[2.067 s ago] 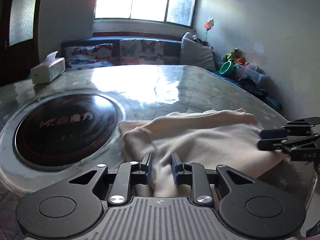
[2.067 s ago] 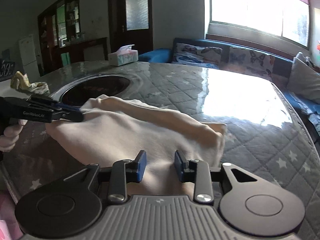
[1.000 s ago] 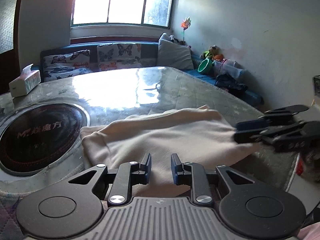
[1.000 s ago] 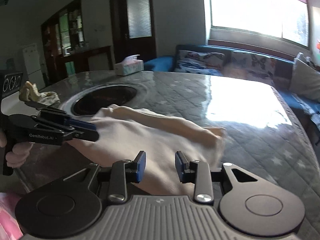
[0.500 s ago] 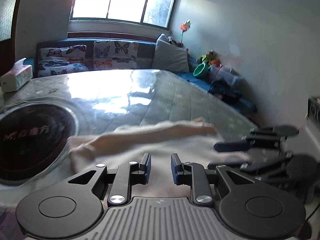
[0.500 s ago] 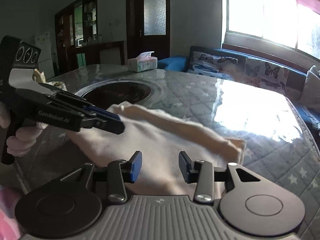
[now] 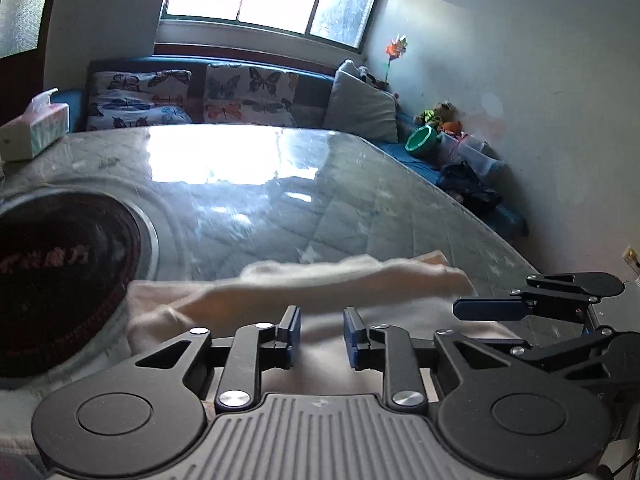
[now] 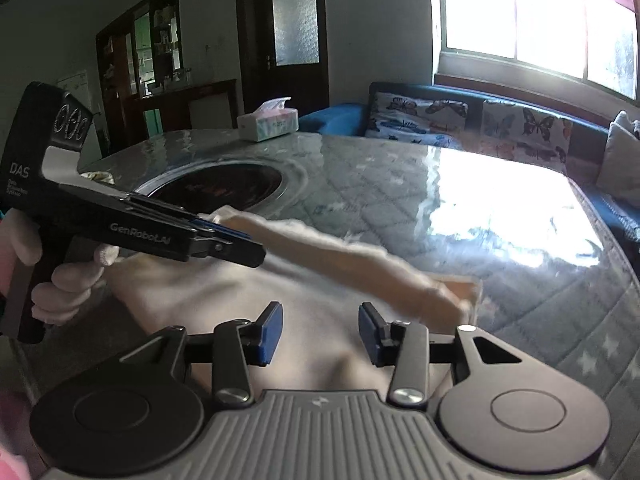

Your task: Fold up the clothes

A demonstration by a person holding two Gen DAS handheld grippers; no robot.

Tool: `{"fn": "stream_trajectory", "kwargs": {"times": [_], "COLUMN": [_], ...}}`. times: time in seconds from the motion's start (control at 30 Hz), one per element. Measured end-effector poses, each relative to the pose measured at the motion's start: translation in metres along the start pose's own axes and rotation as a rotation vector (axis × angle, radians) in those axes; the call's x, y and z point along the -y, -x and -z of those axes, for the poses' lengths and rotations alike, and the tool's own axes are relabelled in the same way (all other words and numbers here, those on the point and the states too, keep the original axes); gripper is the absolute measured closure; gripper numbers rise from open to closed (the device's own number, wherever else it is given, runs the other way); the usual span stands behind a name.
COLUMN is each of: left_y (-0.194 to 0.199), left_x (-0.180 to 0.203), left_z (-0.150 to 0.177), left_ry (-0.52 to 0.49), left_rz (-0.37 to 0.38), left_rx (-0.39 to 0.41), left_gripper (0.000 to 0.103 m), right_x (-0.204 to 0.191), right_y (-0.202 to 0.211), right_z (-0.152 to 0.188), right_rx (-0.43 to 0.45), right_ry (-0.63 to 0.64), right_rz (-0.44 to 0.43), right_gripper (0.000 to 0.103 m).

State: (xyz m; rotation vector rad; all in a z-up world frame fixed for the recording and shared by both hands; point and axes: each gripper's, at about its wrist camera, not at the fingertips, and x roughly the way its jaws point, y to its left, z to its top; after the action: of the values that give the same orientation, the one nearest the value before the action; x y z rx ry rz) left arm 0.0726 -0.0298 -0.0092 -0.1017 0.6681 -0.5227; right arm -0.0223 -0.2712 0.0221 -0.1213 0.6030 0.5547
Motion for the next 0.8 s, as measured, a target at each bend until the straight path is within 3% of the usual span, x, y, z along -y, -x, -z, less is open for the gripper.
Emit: {"fn": "stream_trajectory", "kwargs": {"times": [0.3,0.37,0.43,0.8], "left_y": [-0.026,-0.030,-0.032,-0.031], "left_x": [-0.018,-0.021,-0.021,-0.017], "left_z": [-0.021,-0.022,-0.022,-0.024], "left_ry": [0.037,0.050,0.047,0.046], "left_rz": [-0.022,-0.016,-0.015,-0.029], "left_rx": [-0.025,-0.029,-0.028,-0.037], "left_gripper": [0.076,0.076,0.076,0.072], "right_x": [0.014,0.017,0.019,0.017], "right_y": [-0.042,-0.052,-0.060,-0.057], "right_z": [-0.033,-0.034,-0.033,-0.035], "right_rx": [-0.030,-0.049,-0.070,-0.061], "right_ry": [0.005,0.002,-0.004,0.011], "right_rz": [0.002,-0.006,-0.004,0.015], "right_gripper": [0.064,0.073,0.074,0.073]}}
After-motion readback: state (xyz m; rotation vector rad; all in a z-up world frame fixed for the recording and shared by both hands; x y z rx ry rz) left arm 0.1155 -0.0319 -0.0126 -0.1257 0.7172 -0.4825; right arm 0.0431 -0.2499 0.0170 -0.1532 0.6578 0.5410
